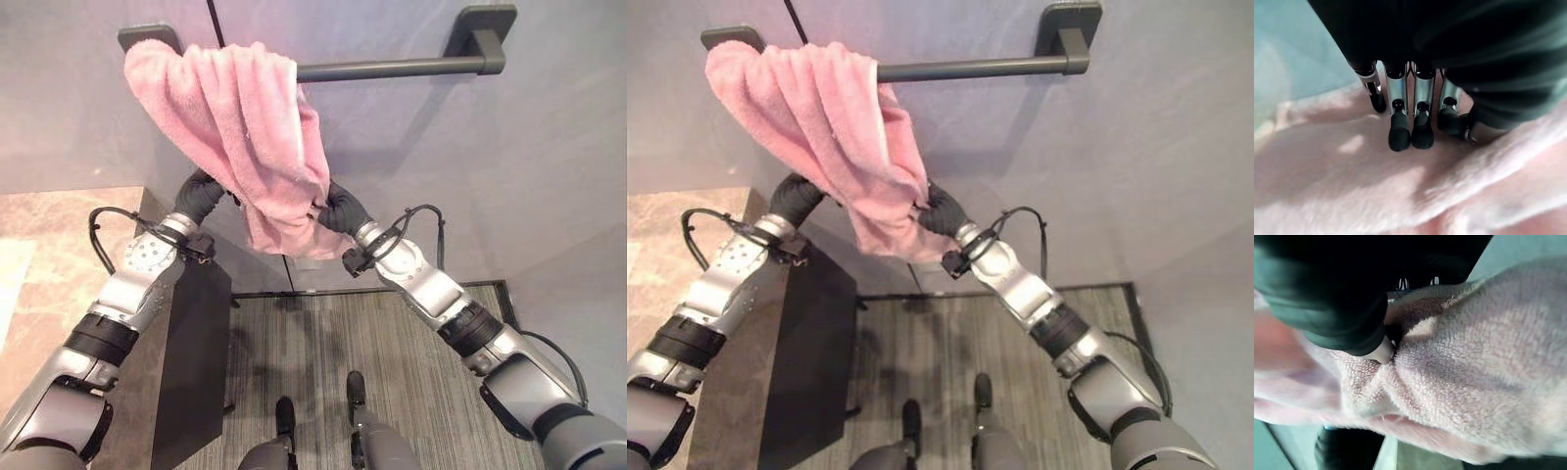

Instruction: Put brush and paste in cup on sink, flatten towel.

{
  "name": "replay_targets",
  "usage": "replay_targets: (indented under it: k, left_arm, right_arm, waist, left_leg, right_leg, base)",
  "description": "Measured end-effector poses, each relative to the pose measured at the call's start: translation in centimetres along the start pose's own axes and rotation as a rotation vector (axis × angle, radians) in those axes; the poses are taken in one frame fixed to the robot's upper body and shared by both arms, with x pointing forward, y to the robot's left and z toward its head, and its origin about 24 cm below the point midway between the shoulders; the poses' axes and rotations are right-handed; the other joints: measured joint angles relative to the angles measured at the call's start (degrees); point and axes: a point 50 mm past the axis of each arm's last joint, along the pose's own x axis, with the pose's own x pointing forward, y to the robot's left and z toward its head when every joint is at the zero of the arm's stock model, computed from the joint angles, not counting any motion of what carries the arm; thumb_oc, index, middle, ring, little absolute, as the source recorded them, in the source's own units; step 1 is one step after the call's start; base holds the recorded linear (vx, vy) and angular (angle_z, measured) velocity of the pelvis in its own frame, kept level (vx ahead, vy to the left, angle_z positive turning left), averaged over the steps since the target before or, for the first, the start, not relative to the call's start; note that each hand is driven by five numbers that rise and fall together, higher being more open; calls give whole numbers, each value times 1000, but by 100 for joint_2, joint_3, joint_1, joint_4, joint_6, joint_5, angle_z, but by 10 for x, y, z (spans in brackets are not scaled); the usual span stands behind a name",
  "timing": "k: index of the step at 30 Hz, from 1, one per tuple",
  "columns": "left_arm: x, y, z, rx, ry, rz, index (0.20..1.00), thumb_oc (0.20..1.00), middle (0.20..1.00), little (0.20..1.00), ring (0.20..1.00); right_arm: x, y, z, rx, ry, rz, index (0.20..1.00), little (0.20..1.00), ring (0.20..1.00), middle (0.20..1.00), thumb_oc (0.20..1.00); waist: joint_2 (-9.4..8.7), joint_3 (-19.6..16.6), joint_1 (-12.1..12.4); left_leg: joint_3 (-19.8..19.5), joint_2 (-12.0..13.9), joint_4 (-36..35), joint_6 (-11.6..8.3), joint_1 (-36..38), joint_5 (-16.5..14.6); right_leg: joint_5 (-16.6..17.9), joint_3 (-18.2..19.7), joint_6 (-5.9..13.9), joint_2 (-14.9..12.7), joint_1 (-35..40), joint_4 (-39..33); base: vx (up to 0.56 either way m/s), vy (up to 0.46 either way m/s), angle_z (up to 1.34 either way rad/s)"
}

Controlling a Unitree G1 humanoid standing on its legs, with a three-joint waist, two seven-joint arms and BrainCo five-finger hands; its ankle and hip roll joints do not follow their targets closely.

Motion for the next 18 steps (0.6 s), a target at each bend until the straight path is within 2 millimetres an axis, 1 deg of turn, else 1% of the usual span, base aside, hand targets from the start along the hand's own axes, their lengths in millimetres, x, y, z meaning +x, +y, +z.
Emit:
replay_targets:
  k: [5, 6, 7, 8, 9, 10, 11, 12, 13, 14, 15, 18]
  left_arm:
    - [-1, 0, -1, 0, 4, 0, 200, 200, 200, 200, 200]
    - [-6, 1, -6, -8, 20, 8, 200, 200, 200, 200, 200]
    - [-49, 11, 5, -36, -65, 66, 200, 200, 200, 200, 200]
    - [-71, 17, 4, -41, -93, 110, 200, 200, 200, 200, 200]
    - [-82, 30, -13, -1, 20, 138, 256, 256, 256, 256, 256]
    - [-93, 39, -21, 42, 82, 158, 485, 485, 485, 485, 485]
    - [-102, 45, -24, 77, 116, 175, 536, 536, 536, 536, 536]
    - [-108, 49, -24, 128, 144, 173, 620, 620, 620, 620, 620]
    - [-110, 51, -24, 152, 159, 167, 837, 837, 837, 837, 837]
    - [-111, 51, -25, 176, 169, 158, 1000, 1000, 1000, 1000, 1000]
    - [-111, 51, -25, 182, 170, 153, 1000, 1000, 1000, 1000, 1000]
    - [-112, 51, -28, 173, 178, 161, 1000, 1000, 1000, 1000, 1000]
  right_arm:
    - [0, 0, 0, 1, 1, 0, 200, 200, 200, 200, 200]
    - [-3, 1, -3, 11, 13, 5, 200, 200, 200, 200, 200]
    - [-23, 7, 20, 117, -105, 42, 200, 200, 200, 200, 200]
    - [-43, 9, 28, 169, -182, 55, 200, 200, 200, 200, 200]
    - [-48, 6, 23, 166, -162, 85, 200, 200, 200, 200, 200]
    - [-48, 5, 20, 168, -148, 92, 200, 200, 200, 200, 200]
    - [-48, 3, 19, 178, -144, 91, 200, 200, 200, 200, 200]
    - [-48, 1, 19, 177, -147, 88, 206, 206, 206, 206, 206]
    - [-48, 0, 18, 177, -145, 89, 209, 209, 209, 209, 209]
    - [-47, 0, 15, 179, -131, 89, 206, 206, 206, 206, 206]
    - [-46, 1, 12, 185, -118, 90, 206, 206, 206, 206, 206]
    - [-45, 5, 2, 206, -75, 98, 200, 200, 200, 200, 200]
  waist:
    - [0, 0, 0]
    - [20, -10, 38]
    - [40, 1, -30]
    - [70, 8, 21]
    - [127, -7, 122]
    - [158, -40, 138]
    - [195, -70, 165]
    - [223, -86, 224]
    - [237, -95, 303]
    - [267, -114, 411]
    - [279, -121, 459]
    - [271, -134, 456]
  left_leg:
    - [1, 1, 1, 2, -1, 7]
    - [-5, 9, 9, 2, 2, 6]
    - [7, 25, -31, 7, 72, -29]
    - [32, 37, -25, -37, 184, -11]
    - [27, 50, -26, -84, 401, 19]
    - [27, 70, -27, -103, 538, 3]
    - [14, 78, -28, -136, 608, -22]
    - [18, 93, -28, -116, 649, -41]
    - [17, 107, -28, -115, 652, -44]
    - [8, 122, -28, -118, 646, -49]
    - [7, 134, -28, -109, 646, -56]
    - [9, 146, -30, -74, 669, -79]
  right_leg:
    - [13, 0, -13, 2, 0, 0]
    - [5, -25, -22, 2, 21, 11]
    - [-30, -98, -47, 17, 40, 7]
    - [-34, -39, -56, 30, 157, 1]
    - [-63, -72, -64, 37, 393, 1]
    - [-127, -102, -64, 51, 549, 0]
    - [-213, -145, -36, 50, 663, -1]
    - [-245, -158, -17, 72, 715, -1]
    - [-244, -157, -19, 84, 716, -1]
    - [-243, -169, -21, 96, 719, -2]
    - [-240, -195, -25, 100, 729, -2]
    - [-242, -247, -10, 98, 771, -3]
  base:
    - [28, -24, 0]
    - [77, -66, -9]
    - [15, -13, -17]
    - [48, -19, -8]
    - [47, -19, 6]
    - [36, -14, 28]
    - [15, -11, 28]
    - [3, -4, 22]
    - [4, -8, 14]
    - [1, -4, 8]
    - [4, -5, 14]
    - [8, -4, 6]
